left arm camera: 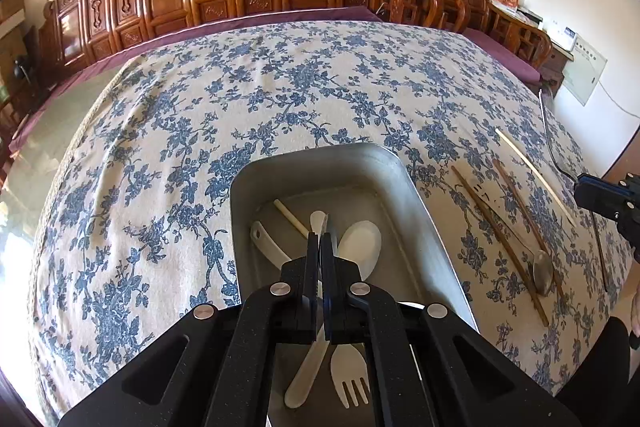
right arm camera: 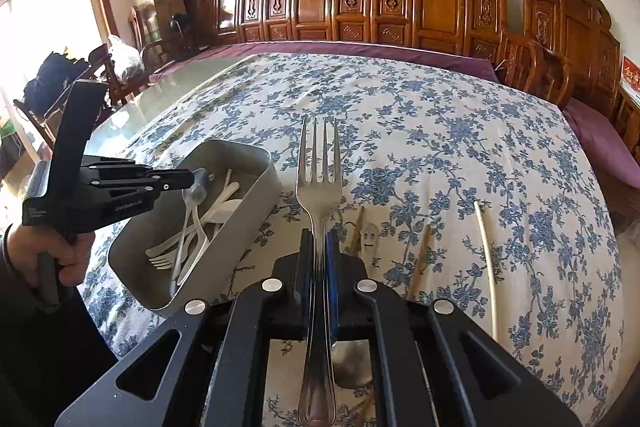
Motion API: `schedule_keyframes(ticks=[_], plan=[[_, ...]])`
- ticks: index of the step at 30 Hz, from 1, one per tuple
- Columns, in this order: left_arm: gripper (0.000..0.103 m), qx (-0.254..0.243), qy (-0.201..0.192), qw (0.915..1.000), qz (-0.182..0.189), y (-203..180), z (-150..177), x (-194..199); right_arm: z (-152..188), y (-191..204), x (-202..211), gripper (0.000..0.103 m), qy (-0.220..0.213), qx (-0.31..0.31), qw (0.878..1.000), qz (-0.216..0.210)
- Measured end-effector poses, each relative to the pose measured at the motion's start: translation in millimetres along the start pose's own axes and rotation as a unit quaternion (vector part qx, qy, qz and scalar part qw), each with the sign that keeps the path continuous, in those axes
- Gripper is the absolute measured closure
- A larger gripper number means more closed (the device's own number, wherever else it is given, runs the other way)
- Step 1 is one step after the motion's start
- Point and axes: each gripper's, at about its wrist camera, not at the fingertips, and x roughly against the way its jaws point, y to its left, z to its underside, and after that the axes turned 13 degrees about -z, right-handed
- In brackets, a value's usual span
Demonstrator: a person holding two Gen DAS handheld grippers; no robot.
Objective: Organize utensils
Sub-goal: 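Carry the thin utensil over the tray and open the left gripper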
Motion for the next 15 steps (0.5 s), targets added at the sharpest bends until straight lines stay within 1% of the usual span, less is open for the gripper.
schedule_keyframes(ticks=[5,8,11,15], plan=[[0.103,0.002,0.003,1.0,-0.001,1,1,-1,-2,7,-4,0.095,0.003,0.002,1.0,-0.005],[0.1,0.005,0.0,1.0,0.002,3,1,2,-4,14,-6,0.095,0.004,0.003,1.0,-0.011],[0.084,0.005,-0.005,1.0,-0.001,7,2,11,-9,22,-9,0.095,0.003,0.005,1.0,-0.019],[0.075,0.018,-0.023,0.9995,-0.009,18,3,28,-16,38,-15,0.095,0.002,0.013,0.999,-0.033]])
